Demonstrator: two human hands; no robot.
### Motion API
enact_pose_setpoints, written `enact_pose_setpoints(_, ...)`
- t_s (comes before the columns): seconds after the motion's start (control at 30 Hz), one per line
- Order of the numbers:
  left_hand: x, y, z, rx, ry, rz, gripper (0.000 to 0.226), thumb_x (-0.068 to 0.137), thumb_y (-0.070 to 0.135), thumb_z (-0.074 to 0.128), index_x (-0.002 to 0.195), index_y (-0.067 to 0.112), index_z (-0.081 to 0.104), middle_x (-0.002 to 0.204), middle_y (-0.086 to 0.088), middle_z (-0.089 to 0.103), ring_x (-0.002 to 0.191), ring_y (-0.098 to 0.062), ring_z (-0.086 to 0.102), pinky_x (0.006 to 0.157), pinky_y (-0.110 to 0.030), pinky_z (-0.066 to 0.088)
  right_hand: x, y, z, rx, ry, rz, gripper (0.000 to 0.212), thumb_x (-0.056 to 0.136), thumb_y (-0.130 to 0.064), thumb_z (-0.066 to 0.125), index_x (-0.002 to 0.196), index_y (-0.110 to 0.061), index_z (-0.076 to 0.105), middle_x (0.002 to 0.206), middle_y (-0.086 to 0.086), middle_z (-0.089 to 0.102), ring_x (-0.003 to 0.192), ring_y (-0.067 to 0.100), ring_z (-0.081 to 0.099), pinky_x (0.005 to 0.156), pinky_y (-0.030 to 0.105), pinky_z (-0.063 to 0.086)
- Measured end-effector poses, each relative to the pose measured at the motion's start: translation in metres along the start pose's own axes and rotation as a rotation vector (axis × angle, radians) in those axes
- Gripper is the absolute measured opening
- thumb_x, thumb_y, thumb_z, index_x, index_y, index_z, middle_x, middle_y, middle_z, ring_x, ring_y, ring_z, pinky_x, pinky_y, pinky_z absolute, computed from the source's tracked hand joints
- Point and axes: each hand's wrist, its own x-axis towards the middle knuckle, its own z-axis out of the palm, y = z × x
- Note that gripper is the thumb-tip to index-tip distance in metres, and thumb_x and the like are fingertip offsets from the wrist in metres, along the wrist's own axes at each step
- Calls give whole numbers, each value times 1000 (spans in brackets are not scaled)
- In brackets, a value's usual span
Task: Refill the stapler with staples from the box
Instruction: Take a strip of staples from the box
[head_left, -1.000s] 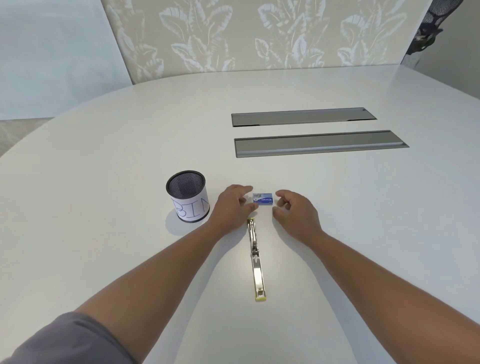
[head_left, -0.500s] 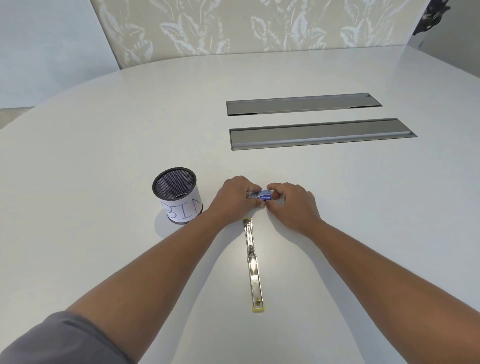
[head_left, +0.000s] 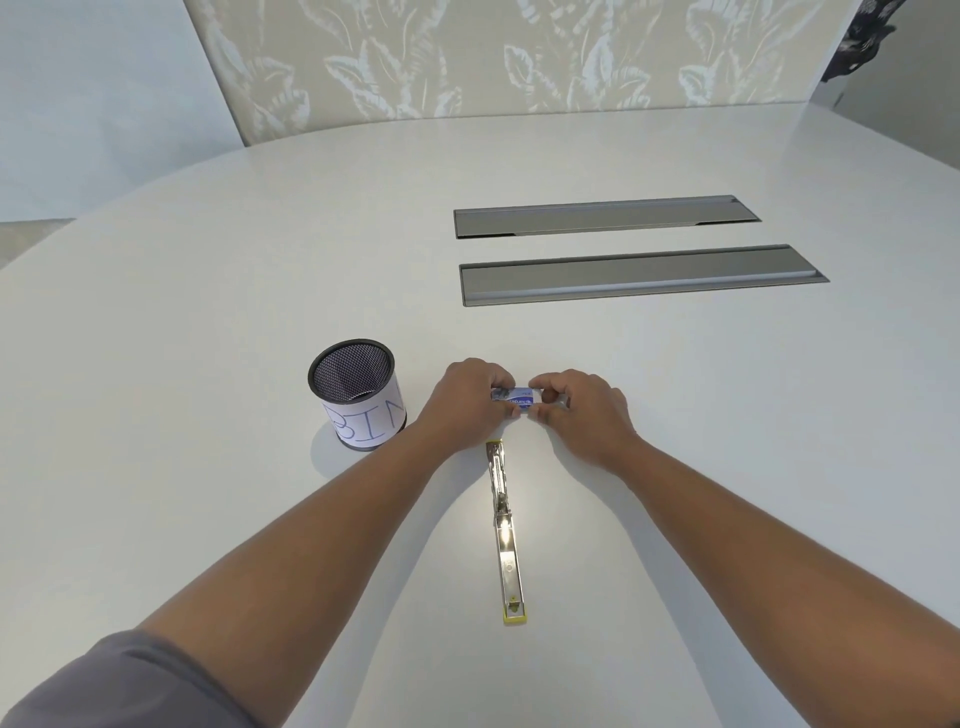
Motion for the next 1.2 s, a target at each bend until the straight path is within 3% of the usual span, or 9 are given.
enact_pose_setpoints(0.2, -5, -4, -1, 9, 5, 5, 19, 79, 23, 81, 96, 18, 77, 92, -5, 70, 84, -23, 66, 77, -42, 57, -1, -2, -2, 14, -3, -1, 30, 89, -37, 72, 118, -36, 70, 89, -18, 63, 94, 11, 56, 80, 34, 30)
enact_pose_setpoints(0.33, -6, -7, -1, -15, 0, 26, 19, 79, 23, 79, 98, 19, 77, 88, -1, 69, 78, -18, 62, 71, -29, 49, -3, -4, -4, 54, -1, 4, 29, 88, -35, 74, 117, -36, 70, 89, -17, 64, 89, 9, 56, 82, 35, 33)
enact_pose_setpoints(0.47, -6, -9, 0, -35, -1, 10, 24, 82, 23, 79, 105, 20, 76, 98, 1, 63, 82, -12, 56, 71, -23, 40, -6, -2, -7, 155, -11, 9, 26, 88, -27, 74, 113, -35, 71, 85, -19, 64, 75, -6, 52, 85, 38, 43)
enact_pose_setpoints(0.63, -7, -11, 1, -73, 6, 8, 23, 82, 22, 79, 104, 21, 75, 78, 12, 49, 68, -1, 45, 62, -17, 32, -8, -1, -11, 221, -13, 18, 23, 90, -17, 72, 110, -28, 71, 82, -16, 63, 67, 4, 50, 81, 40, 48)
enact_pose_setpoints(0.73, -10, -12, 1, -101, 27, 9, 24, 82, 20, 80, 105, 20, 75, 80, 13, 49, 70, 0, 47, 64, -15, 33, -9, -2, -12, 217, -20, 0, 18, 93, -16, 68, 106, -28, 72, 77, -17, 60, 64, 2, 49, 76, 36, 47)
enact_pose_setpoints(1.0, -11, -15, 4, -124, 57, 37, 26, 81, 18, 80, 106, 18, 75, 91, 10, 54, 77, 0, 51, 68, -13, 36, -8, -12, -12, 146, 7, 15, 6, 94, -30, 64, 93, -31, 69, 77, -12, 61, 70, 5, 52, 84, 47, 50)
enact_pose_setpoints(1.2, -11, -16, 5, -127, 67, 50, 27, 80, 16, 81, 106, 17, 76, 90, 11, 54, 74, 0, 51, 67, -9, 35, -4, -19, -16, 97, -43, 33, 11, 93, -26, 65, 98, -30, 73, 90, -8, 65, 83, 13, 55, 88, 47, 51)
